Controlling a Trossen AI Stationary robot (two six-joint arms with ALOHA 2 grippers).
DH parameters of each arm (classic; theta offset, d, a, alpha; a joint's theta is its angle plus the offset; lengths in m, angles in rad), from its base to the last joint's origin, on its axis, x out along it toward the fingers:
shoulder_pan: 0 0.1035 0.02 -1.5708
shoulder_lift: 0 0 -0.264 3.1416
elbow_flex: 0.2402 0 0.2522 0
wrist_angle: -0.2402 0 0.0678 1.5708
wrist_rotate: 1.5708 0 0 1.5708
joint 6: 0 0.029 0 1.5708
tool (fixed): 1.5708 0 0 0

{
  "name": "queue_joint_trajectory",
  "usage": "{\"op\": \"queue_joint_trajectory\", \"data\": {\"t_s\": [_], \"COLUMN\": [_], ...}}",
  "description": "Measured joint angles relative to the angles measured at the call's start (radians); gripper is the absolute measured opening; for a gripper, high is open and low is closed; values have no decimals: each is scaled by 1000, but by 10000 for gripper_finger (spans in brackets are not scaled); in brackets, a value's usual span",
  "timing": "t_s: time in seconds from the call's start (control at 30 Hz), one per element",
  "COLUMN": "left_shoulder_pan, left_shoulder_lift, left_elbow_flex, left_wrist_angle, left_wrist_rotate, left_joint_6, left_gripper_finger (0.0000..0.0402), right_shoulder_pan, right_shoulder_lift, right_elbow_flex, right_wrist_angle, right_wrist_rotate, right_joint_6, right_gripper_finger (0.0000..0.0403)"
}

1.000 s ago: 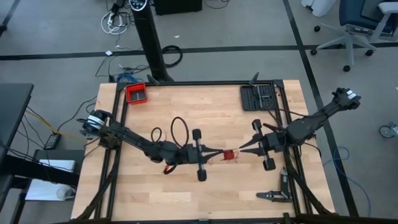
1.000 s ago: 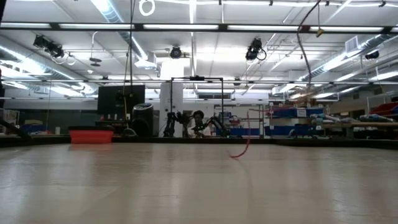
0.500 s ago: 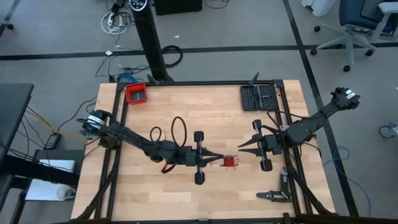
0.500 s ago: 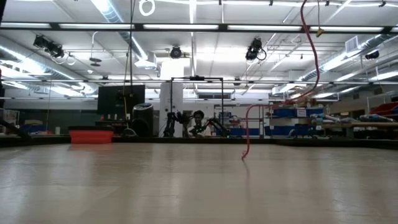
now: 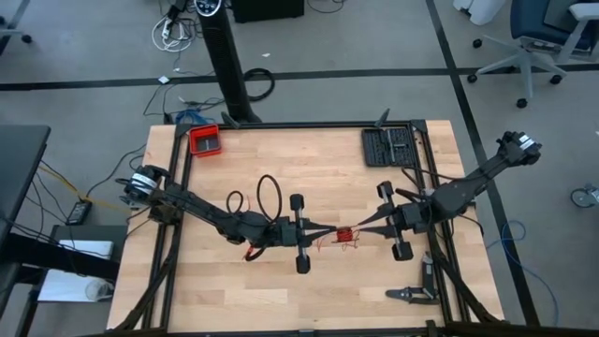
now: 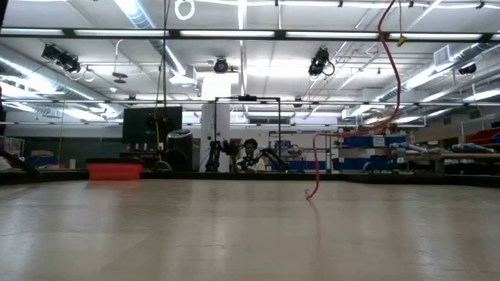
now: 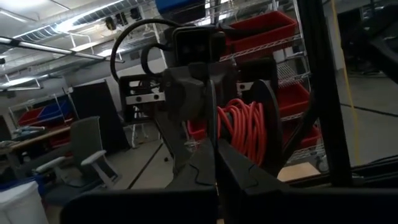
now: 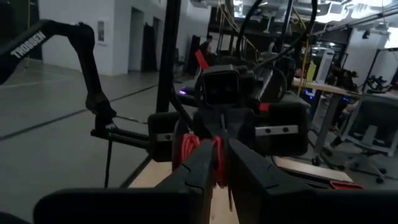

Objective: Coil cords
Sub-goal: Coil the red wire onto the spool

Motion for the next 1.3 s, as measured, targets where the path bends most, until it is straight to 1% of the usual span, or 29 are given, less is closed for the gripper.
{"op": "queue_joint_trajectory", "data": {"t_s": [0.3, 0.63, 0.7, 0.77, 0.87, 0.97, 1.13, 1.23, 1.3], "left_shoulder_pan": [0, 0, -1, -1, -1, -4, -15, -19, -16], "left_shoulder_lift": [0, 0, 0, 0, 0, 0, 0, 0, 0], "left_elbow_flex": [0, 0, 0, 0, 0, 0, 0, 0, 1], "left_wrist_angle": [1, -2, -4, -2, -1, -1, 3, 3, -23], "left_wrist_rotate": [-2, -4, -4, -5, -29, -92, -194, -198, -180], "left_joint_6": [-7, -30, -34, -44, -80, -102, -111, -141, -189], "left_gripper_finger": [0, 0, 0, 0, 5, 29, 103, 143, 160], "right_shoulder_pan": [-16, -42, -41, -41, -41, -42, -36, -20, -13], "right_shoulder_lift": [71, 119, 126, 126, 126, 125, 108, 85, 70], "right_elbow_flex": [0, 0, 0, 0, 0, 0, 0, 0, 0], "right_wrist_angle": [67, 100, 107, 105, 104, 101, 81, 78, 80], "right_wrist_rotate": [4, -3, -2, 0, 21, 40, 68, 94, 116], "right_joint_6": [-50, -61, -64, -76, -81, -83, -98, -119, -139], "right_gripper_finger": [48, 47, 37, 14, 8, 5, 3, 2, 2]}}
